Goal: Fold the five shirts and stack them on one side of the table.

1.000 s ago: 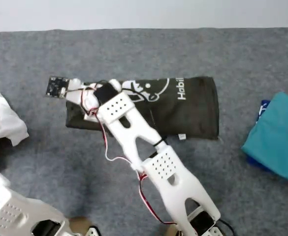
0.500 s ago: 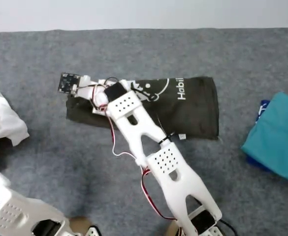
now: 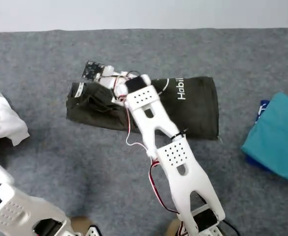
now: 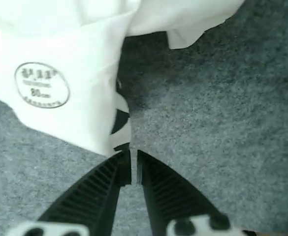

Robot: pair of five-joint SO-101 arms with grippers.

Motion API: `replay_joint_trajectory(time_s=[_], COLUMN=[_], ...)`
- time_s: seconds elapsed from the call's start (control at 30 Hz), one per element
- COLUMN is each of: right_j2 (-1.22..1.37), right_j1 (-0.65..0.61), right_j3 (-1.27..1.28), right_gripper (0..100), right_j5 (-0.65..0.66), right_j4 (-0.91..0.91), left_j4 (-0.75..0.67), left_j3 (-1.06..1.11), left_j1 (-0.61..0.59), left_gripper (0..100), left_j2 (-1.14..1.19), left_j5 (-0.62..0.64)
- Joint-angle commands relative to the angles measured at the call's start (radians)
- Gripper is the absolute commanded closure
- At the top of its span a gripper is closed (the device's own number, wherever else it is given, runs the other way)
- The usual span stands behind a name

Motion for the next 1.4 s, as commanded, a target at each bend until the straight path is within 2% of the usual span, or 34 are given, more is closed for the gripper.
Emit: replay_joint_trajectory(time_s=[0.0, 0.2, 0.43, 0.67, 0.87, 1.03, 1.37], right_j2=[-0.163, -0.263, -0.156, 0.007, 0.065, -0.007, -0.071], right_j1=[-0.001, -0.107, -0.194, -0.099, 0.007, 0.008, -0.097], right_j3=[-0.057, -0.052, -0.055, -0.057, -0.058, -0.071, -0.077], right_gripper=[87.9, 99.0, 98.8, 98.8, 98.8, 98.8, 98.8], right_j5=[0.006, -0.130, -0.193, -0.184, -0.089, -0.092, -0.094], right_j4=[0.051, 0.225, 0.228, 0.027, -0.142, -0.124, -0.041], left_j4=[-0.012, -0.012, -0.012, -0.011, -0.011, -0.011, -0.008], left_j3=[-0.005, -0.007, -0.008, -0.008, -0.008, -0.008, -0.008], left_j1=[0.021, 0.026, 0.026, 0.026, 0.026, 0.028, 0.086], left_gripper=[97, 97, 97, 97, 97, 97, 97], left_j2=[-0.015, -0.017, -0.017, -0.017, -0.017, -0.017, -0.017], left_j5=[0.003, 0.018, 0.044, 0.044, 0.044, 0.044, 0.046])
